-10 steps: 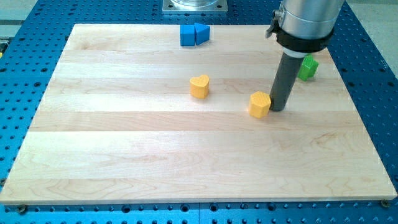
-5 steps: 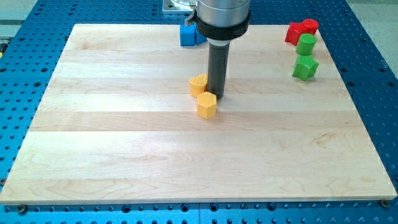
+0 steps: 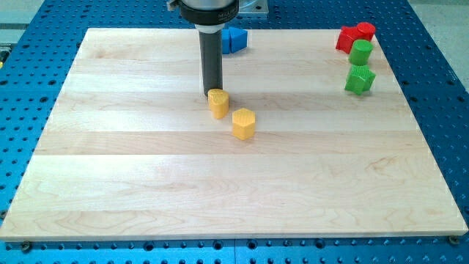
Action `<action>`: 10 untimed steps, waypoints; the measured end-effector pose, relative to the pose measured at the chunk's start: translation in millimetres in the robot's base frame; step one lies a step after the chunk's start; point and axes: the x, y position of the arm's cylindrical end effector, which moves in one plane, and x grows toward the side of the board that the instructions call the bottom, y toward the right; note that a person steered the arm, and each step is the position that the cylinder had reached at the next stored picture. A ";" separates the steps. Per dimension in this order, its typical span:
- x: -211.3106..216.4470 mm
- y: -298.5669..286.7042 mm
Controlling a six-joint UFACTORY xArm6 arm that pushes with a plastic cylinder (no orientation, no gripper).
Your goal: Slide the yellow heart towards the center left
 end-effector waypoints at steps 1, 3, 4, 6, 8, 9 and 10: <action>0.0 -16.4; 11.3 38.4; 40.1 31.9; 72.7 9.6; 83.1 -78.5; 83.1 -126.0; 83.8 -135.3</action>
